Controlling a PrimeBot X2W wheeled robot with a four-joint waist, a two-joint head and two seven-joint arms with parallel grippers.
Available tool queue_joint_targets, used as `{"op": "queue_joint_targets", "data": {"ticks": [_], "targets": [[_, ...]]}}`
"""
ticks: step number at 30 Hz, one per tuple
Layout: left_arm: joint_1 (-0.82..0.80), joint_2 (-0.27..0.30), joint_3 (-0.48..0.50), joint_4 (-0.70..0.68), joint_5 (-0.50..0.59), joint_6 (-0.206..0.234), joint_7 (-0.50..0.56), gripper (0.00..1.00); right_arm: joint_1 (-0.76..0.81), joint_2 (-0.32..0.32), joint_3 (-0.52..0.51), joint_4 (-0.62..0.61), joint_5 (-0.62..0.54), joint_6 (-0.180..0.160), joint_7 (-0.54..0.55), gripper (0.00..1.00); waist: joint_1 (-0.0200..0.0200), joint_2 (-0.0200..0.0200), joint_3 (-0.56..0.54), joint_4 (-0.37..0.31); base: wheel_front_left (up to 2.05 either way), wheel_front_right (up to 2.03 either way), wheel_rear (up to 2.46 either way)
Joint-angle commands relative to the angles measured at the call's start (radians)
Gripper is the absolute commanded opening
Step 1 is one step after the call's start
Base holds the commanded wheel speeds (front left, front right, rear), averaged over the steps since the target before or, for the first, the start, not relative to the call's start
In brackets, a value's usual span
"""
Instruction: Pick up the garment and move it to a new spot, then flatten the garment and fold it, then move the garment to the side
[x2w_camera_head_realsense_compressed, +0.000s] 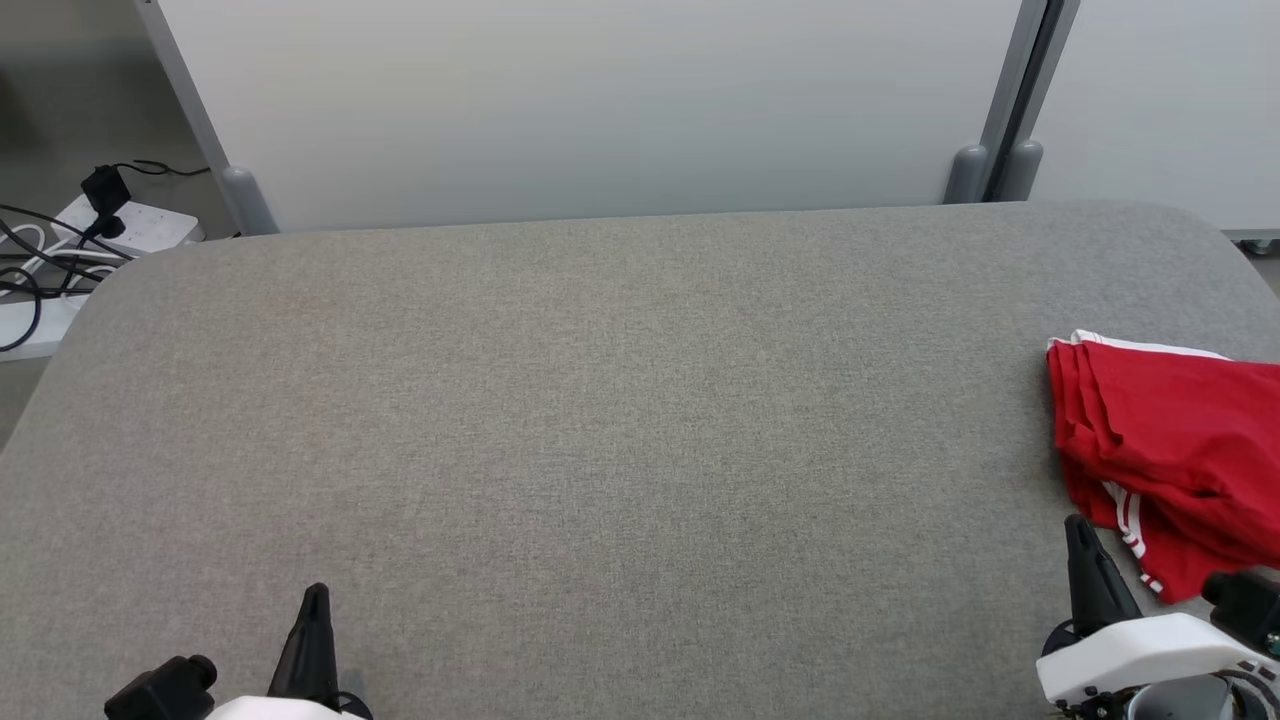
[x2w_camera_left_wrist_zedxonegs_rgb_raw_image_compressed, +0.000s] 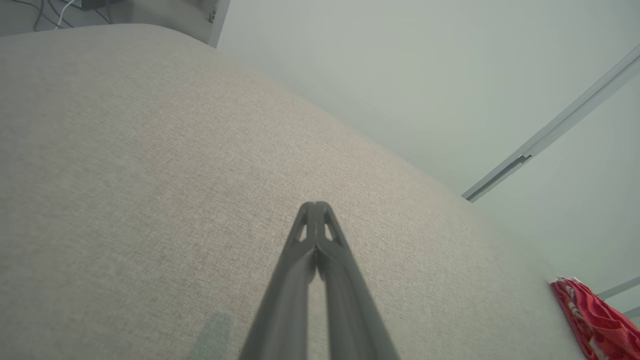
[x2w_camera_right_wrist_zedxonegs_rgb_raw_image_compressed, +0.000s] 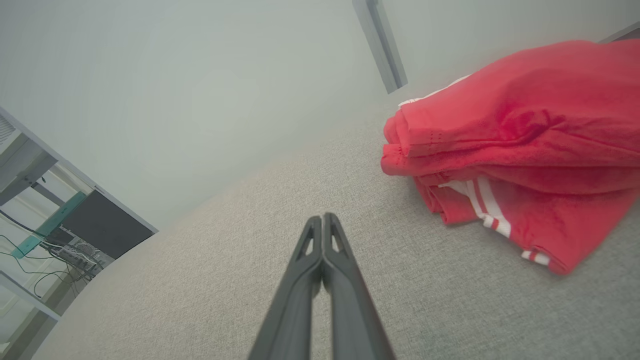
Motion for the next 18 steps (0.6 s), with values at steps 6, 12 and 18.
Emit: {"op": "queue_joint_targets", "data": {"ticks": [6,12,18], "targets": [[-0.065,0.017,0.02,-0.032,-0.082,-0.017,0.018,0.0,-0.029,-0.012,-0.002,-0.039,0.089,0.001,0.024,0.0,-0.0002,-0.0001,0.001,0.002,0.0,0.0,0.0],[-0.072,0.018,0.023,-0.035,-0.15,-0.022,0.035,0.0,-0.028,-0.012,-0.007,-0.048,0.16,0.001,0.041,0.0,-0.0002,-0.0001,0.003,0.004,0.0,0.0,0.0],[-0.078,0.018,0.026,-0.037,-0.218,-0.027,0.052,0.0,-0.027,-0.012,-0.012,-0.057,0.23,0.001,0.058,0.0,-0.0002,-0.0001,0.004,0.007,0.0,0.0,0.0]]}}
